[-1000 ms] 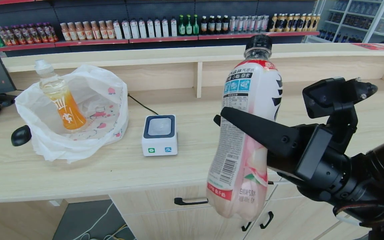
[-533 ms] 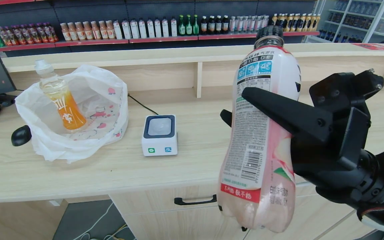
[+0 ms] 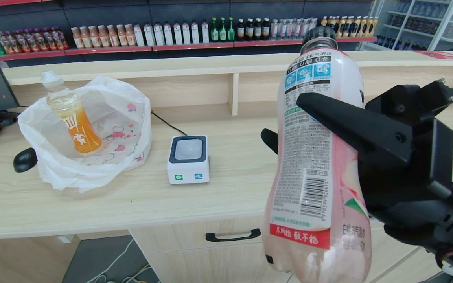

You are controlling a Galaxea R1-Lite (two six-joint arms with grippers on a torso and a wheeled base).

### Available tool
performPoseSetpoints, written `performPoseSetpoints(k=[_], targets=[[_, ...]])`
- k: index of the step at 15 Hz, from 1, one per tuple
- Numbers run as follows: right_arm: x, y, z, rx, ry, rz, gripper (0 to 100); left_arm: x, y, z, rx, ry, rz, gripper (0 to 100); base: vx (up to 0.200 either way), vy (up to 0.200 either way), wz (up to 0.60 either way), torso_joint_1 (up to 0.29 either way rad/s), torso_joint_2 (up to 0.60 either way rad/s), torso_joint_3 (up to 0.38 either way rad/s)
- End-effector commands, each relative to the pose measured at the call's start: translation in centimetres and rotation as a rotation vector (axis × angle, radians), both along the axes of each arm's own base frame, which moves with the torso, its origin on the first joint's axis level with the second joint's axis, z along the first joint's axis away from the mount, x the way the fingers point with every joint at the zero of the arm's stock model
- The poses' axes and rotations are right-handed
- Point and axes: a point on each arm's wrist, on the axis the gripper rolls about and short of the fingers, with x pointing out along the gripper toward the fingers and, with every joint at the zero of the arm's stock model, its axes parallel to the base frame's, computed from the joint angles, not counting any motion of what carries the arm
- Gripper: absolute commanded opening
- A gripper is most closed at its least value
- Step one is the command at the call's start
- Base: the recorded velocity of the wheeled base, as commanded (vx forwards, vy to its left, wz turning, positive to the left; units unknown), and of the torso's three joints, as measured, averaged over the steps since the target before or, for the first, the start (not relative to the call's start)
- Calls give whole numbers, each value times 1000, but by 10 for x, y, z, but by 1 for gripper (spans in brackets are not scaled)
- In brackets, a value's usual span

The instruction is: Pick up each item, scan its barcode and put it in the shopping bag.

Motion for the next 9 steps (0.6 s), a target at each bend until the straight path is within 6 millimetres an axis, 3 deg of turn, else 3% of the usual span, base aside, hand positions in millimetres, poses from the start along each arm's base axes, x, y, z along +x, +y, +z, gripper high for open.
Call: performPoseSetpoints(k=[1,9], targets=[[-1,-1,2,6,-1,4,0,0,0,0,0,0,0,100,0,0,0,0,0,0],[-5,-4,7,22,-14,7,0,0,0,0,0,0,0,100,0,0,0,0,0,0]])
